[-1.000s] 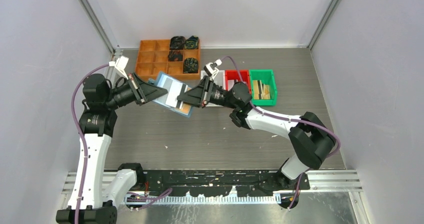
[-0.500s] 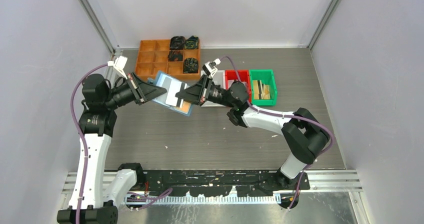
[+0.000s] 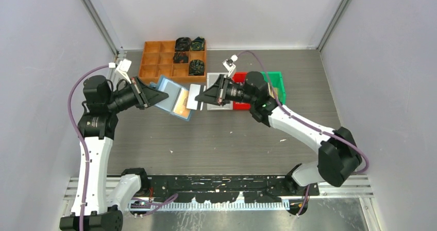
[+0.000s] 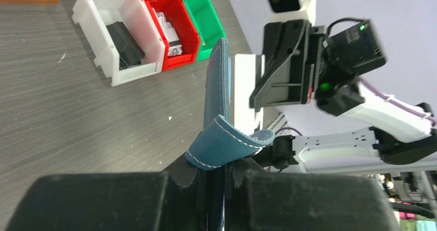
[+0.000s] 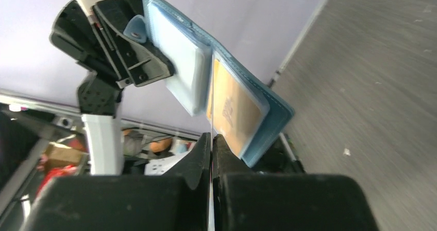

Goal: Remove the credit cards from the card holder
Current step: Remove the credit card from the card holder, then place the credit card in the storage box.

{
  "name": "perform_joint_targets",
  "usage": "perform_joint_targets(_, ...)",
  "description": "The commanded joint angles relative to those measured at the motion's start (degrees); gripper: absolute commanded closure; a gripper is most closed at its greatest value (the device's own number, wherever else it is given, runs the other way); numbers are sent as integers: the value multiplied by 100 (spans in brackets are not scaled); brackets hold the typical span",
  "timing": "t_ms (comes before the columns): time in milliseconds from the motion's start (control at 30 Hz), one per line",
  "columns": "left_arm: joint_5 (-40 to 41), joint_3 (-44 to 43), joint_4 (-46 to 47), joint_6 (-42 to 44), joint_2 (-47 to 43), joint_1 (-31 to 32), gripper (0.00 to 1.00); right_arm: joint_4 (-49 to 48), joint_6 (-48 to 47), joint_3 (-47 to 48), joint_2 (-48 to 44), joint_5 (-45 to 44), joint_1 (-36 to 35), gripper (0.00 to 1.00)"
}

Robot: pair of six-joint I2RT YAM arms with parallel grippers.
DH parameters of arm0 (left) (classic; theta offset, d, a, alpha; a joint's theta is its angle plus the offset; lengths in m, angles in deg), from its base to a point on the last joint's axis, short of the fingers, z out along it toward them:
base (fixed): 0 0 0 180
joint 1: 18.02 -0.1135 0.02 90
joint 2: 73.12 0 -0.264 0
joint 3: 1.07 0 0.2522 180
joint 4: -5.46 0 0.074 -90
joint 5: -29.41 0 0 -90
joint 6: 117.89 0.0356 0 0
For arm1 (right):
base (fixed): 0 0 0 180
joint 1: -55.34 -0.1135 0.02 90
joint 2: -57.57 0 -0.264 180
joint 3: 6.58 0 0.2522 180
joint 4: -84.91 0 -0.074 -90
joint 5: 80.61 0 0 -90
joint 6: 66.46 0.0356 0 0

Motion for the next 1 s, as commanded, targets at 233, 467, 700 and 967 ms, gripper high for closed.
perform_joint_targets(233,-513,-407,-202,927,80,-72,100,4394,-2711,1133,-1224,-387,1231,99)
perform_joint_targets(467,-660,-458,-321,1127,29,-73,100,6568,-3963,1998,-1120,-2024,1755,99)
perform_joint_targets(700,-623,-497,-491,1228,88,-68,100,7191,-4542,2504,-419,-4287,1892,99)
perform_joint_targets(967,-834,-542,-564,1198,90,-75,100,6957,-4637,3343,1240,-4431,1909,99)
